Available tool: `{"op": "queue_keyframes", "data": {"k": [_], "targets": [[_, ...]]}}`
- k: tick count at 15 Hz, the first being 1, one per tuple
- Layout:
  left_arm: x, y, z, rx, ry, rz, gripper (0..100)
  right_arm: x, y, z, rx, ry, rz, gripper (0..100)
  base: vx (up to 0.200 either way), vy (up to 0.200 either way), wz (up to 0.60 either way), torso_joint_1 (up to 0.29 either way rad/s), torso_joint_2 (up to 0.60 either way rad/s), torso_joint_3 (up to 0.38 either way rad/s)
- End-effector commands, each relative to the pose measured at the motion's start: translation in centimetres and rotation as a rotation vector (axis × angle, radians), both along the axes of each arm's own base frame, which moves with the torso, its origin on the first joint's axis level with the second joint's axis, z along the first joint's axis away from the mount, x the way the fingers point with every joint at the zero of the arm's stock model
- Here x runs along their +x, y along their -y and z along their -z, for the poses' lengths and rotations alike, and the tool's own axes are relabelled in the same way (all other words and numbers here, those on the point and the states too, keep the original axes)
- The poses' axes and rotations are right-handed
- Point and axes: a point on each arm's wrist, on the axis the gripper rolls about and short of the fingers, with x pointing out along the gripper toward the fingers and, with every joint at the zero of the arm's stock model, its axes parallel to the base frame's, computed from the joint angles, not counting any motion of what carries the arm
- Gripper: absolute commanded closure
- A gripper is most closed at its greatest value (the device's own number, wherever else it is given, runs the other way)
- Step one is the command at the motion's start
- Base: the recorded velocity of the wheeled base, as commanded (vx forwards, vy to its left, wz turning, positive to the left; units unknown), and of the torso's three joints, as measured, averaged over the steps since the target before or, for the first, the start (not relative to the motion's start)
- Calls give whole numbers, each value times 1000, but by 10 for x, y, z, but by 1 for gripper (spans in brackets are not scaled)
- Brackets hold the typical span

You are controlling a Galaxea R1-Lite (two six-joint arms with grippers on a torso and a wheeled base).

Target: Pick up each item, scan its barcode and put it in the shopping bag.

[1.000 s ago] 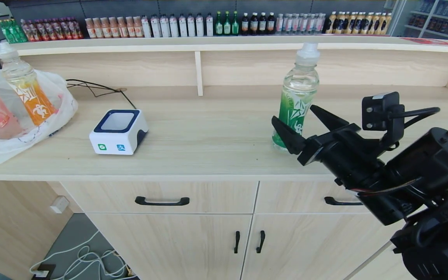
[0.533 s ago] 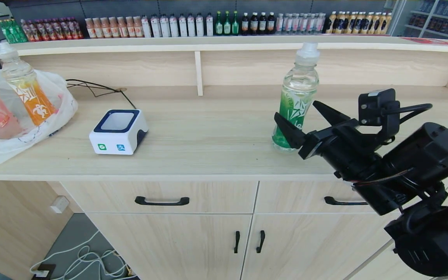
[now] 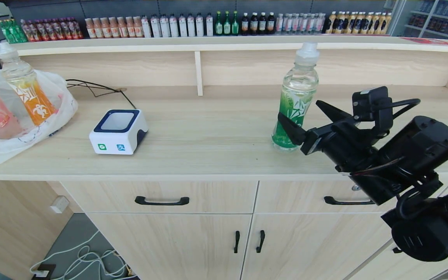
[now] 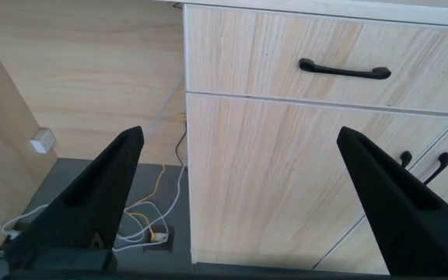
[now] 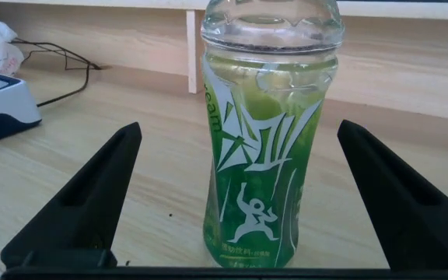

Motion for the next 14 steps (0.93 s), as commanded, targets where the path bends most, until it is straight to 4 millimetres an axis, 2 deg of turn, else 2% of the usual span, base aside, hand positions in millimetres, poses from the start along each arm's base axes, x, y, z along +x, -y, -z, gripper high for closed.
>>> {"op": "queue_keyframes", "data": {"k": [1, 9, 14], "targets": [[0, 0, 0, -2, 0, 0, 0, 8, 4, -12, 16, 5, 16, 0, 0, 0, 0, 0, 0, 0], [0, 0, 0, -2, 0, 0, 0, 19, -3, -6, -4, -76, -2, 0, 0, 0, 0, 0, 0, 0], [0, 0, 0, -2, 0, 0, 0, 32, -10, -8, -5, -86, -17, 0, 0, 0, 0, 0, 0, 0]]}}
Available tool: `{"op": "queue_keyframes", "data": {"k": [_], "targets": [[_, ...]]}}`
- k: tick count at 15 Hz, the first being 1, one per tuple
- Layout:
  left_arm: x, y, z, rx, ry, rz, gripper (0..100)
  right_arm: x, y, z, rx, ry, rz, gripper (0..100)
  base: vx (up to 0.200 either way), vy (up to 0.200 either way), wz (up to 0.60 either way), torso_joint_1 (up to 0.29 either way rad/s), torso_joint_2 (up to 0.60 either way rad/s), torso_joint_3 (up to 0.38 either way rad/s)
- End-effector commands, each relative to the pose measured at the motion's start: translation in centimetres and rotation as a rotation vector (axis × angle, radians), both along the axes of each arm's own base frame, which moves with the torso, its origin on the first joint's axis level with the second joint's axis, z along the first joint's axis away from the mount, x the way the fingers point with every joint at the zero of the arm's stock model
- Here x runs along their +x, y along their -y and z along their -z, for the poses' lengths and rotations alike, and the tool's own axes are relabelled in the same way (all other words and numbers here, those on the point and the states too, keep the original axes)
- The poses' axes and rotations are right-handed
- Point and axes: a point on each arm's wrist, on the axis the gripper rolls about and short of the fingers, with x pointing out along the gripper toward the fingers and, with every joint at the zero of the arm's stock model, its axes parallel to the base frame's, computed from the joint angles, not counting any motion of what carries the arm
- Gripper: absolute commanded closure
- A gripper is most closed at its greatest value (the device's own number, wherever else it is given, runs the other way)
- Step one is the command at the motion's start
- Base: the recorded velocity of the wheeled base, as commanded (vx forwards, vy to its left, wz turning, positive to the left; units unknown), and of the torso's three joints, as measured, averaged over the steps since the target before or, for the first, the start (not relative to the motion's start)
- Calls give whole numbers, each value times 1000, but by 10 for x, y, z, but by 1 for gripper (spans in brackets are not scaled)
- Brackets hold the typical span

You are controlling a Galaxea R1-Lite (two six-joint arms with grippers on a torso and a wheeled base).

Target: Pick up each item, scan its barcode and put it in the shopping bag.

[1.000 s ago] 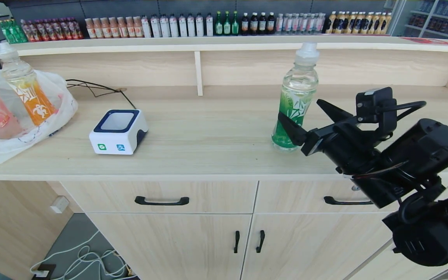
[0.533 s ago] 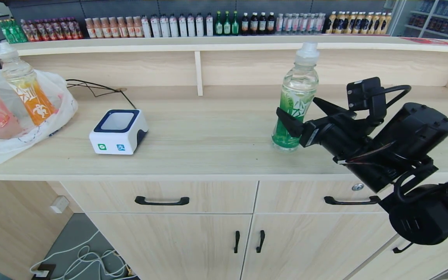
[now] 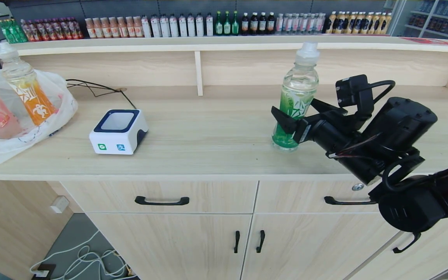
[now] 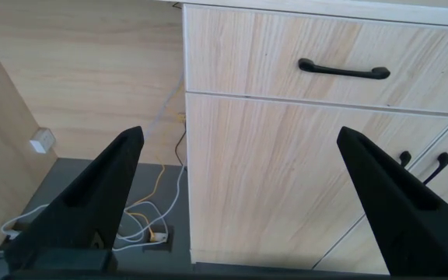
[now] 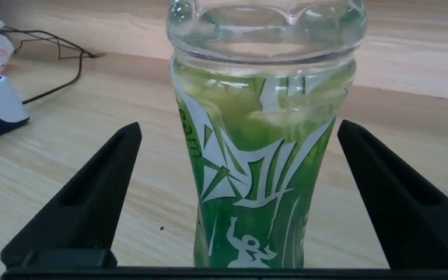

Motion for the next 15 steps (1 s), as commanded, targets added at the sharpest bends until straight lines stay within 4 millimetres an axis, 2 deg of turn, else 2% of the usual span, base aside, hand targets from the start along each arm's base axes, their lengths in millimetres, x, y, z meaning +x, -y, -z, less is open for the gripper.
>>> {"op": "queue_keyframes", "data": {"k": [1, 2, 6, 15], "targets": [[0, 0, 0, 0, 0, 2, 0, 4, -4, 3, -5, -4, -11, 0, 0, 0, 0, 0, 0, 0], [0, 0, 0, 1, 0, 0, 0, 9, -6, 8, -12, -14, -15, 0, 0, 0, 0, 0, 0, 0], [0, 0, 0, 1, 0, 0, 0, 26, -8, 6, 0, 11, -3, 0, 0, 0, 0, 0, 0, 0], [0, 0, 0, 0, 0, 2, 0, 32, -11, -4, 1, 28, 1, 0, 0, 0, 0, 0, 0, 0]]}}
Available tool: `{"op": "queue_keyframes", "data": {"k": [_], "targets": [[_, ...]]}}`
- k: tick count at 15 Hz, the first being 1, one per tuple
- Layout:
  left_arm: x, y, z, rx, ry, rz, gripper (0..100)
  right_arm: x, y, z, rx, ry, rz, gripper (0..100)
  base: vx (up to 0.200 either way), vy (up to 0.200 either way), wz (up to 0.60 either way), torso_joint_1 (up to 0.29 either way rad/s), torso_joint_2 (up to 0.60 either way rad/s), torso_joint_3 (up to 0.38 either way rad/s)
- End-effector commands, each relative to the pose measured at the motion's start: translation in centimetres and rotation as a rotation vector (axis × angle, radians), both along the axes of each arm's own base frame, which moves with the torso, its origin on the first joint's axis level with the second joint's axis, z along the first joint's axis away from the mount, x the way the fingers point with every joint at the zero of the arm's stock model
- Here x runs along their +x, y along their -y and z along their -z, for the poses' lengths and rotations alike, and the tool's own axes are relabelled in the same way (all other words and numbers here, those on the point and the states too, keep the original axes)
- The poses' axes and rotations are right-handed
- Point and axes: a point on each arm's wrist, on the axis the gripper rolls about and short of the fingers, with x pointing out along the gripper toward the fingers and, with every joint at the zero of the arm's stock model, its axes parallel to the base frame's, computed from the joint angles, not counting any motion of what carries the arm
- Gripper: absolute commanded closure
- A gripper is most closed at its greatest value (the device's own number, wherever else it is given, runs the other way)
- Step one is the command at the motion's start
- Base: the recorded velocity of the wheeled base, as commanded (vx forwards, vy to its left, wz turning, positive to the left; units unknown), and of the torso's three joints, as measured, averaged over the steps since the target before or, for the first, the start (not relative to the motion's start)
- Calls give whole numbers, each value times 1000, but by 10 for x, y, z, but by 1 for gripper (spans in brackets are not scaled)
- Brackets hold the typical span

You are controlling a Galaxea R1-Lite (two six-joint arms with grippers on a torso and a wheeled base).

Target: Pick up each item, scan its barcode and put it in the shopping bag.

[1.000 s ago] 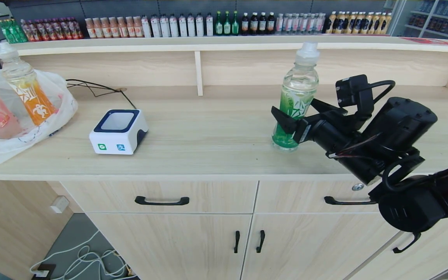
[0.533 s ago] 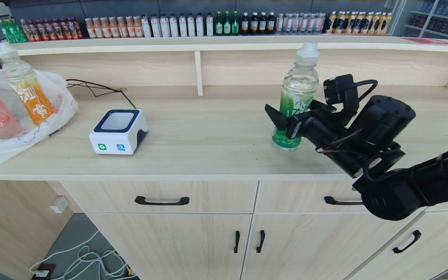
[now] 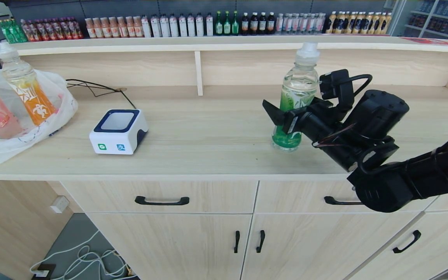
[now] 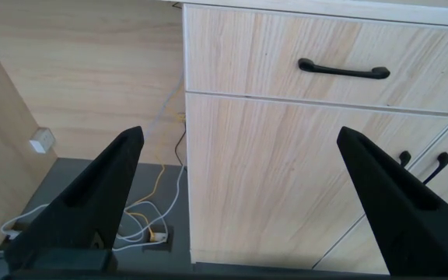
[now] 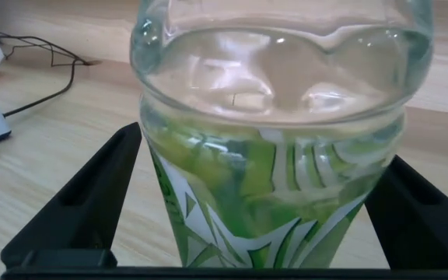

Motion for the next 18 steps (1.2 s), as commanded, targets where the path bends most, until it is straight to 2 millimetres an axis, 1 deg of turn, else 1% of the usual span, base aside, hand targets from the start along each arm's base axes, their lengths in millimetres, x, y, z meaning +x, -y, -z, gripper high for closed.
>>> {"op": "queue_keyframes", "data": {"k": [1, 2, 3, 9, 10, 14, 18], "targets": [[0, 0, 0, -1, 0, -1, 0, 0, 0, 0, 1, 0, 1, 0, 0, 0, 0, 0, 0, 0], [0, 0, 0, -1, 0, -1, 0, 0, 1, -1, 1, 2, 1, 0, 0, 0, 0, 0, 0, 0], [0, 0, 0, -1, 0, -3, 0, 0, 1, -1, 1, 4, 2, 100, 0, 0, 0, 0, 0, 0], [0, 0, 0, -1, 0, -1, 0, -3, 1, -8, 11, 24, -2, 100, 0, 0, 0, 0, 0, 0], [0, 0, 0, -1, 0, -3, 0, -7, -1, -13, 16, 32, -11, 100, 0, 0, 0, 0, 0, 0], [0, 0, 0, -1, 0, -1, 0, -7, 0, -13, 21, 31, -11, 100, 0, 0, 0, 0, 0, 0], [0, 0, 0, -1, 0, -3, 0, -12, 3, -23, 31, 55, -11, 100, 0, 0, 0, 0, 0, 0]]}}
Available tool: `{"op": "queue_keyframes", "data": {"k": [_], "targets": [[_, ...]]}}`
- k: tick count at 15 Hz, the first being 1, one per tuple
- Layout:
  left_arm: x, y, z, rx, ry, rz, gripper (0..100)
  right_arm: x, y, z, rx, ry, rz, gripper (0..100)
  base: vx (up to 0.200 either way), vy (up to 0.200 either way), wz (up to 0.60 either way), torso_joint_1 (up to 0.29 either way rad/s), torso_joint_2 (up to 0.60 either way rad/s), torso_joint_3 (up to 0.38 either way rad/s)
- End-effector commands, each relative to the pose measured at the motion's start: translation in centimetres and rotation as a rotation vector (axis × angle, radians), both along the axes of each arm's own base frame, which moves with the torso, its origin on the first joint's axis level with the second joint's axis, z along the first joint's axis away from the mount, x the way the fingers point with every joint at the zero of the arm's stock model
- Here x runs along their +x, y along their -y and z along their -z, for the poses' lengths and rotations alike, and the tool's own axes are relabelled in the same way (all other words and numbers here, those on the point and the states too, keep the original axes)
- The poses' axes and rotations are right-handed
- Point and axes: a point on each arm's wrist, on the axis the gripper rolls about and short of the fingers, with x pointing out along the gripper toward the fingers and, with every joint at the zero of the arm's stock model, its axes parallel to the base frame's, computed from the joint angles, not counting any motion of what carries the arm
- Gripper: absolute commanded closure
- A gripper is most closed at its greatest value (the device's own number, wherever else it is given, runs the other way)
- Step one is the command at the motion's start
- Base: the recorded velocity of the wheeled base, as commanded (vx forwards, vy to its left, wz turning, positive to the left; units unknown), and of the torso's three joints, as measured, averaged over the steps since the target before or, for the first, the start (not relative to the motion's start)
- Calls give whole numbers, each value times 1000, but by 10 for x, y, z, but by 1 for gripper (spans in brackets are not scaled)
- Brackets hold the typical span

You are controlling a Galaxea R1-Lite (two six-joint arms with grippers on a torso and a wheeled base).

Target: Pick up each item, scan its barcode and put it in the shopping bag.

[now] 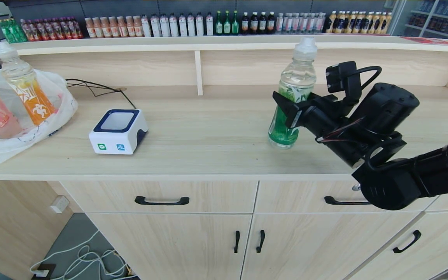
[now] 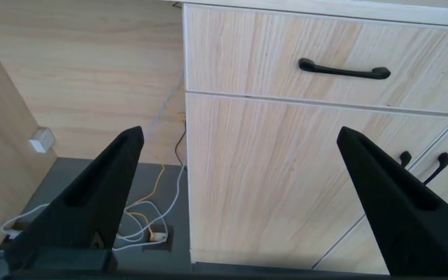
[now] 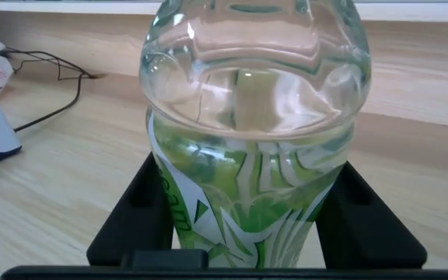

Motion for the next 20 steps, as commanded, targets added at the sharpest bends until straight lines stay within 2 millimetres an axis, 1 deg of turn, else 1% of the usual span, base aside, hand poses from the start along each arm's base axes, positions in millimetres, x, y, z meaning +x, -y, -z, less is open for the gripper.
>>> {"op": "queue_keyframes", "data": {"k": [1, 3, 5, 6, 7, 8, 10, 11, 13, 14, 15, 16, 18, 20], "targets": [[0, 0, 0, 0, 0, 2, 0, -6, 3, -11, 12, 28, -1, 100, 0, 0, 0, 0, 0, 0], [0, 0, 0, 0, 0, 0, 0, -16, 6, -25, 24, 65, -15, 100, 0, 0, 0, 0, 0, 0], [0, 0, 0, 6, 0, 2, 0, -31, 10, -39, 38, 97, -27, 100, 0, 0, 0, 0, 0, 0], [0, 0, 0, 6, 0, 2, 0, -34, 10, -41, 39, 100, -33, 100, 0, 0, 0, 0, 0, 0], [0, 0, 0, 6, 0, 0, 0, -46, 13, -46, 42, 109, -44, 100, 0, 0, 0, 0, 0, 0], [0, 0, 0, 6, 0, 2, 0, -57, 13, -49, 45, 113, -59, 100, 0, 0, 0, 0, 0, 0], [0, 0, 0, 6, 0, 2, 0, -71, 16, -48, 42, 106, -71, 100, 0, 0, 0, 0, 0, 0], [0, 0, 0, 6, 0, 2, 0, -87, 21, -47, 30, 105, -104, 100, 0, 0, 0, 0, 0, 0], [0, 0, 0, 6, 0, 0, 0, -108, 32, -37, -6, 82, -157, 100, 0, 0, 0, 0, 0, 0], [0, 0, 0, 6, 0, 2, 0, -114, 35, -33, -10, 69, -159, 100, 0, 0, 0, 0, 0, 0], [0, 0, 0, 6, 0, 2, 0, -125, 40, -25, -21, 45, -168, 100, 0, 0, 0, 0, 0, 0], [0, 0, 0, 6, 0, 0, 0, -136, 40, -22, -26, 44, -212, 100, 0, 0, 0, 0, 0, 0], [0, 0, 0, 6, 0, 2, 0, -148, 43, -25, 2, 41, -259, 100, 0, 0, 0, 0, 0, 0], [0, 0, 0, 6, 0, 0, 0, -151, 41, -25, 68, -4, -319, 100, 0, 0, 0, 0, 0, 0]]}}
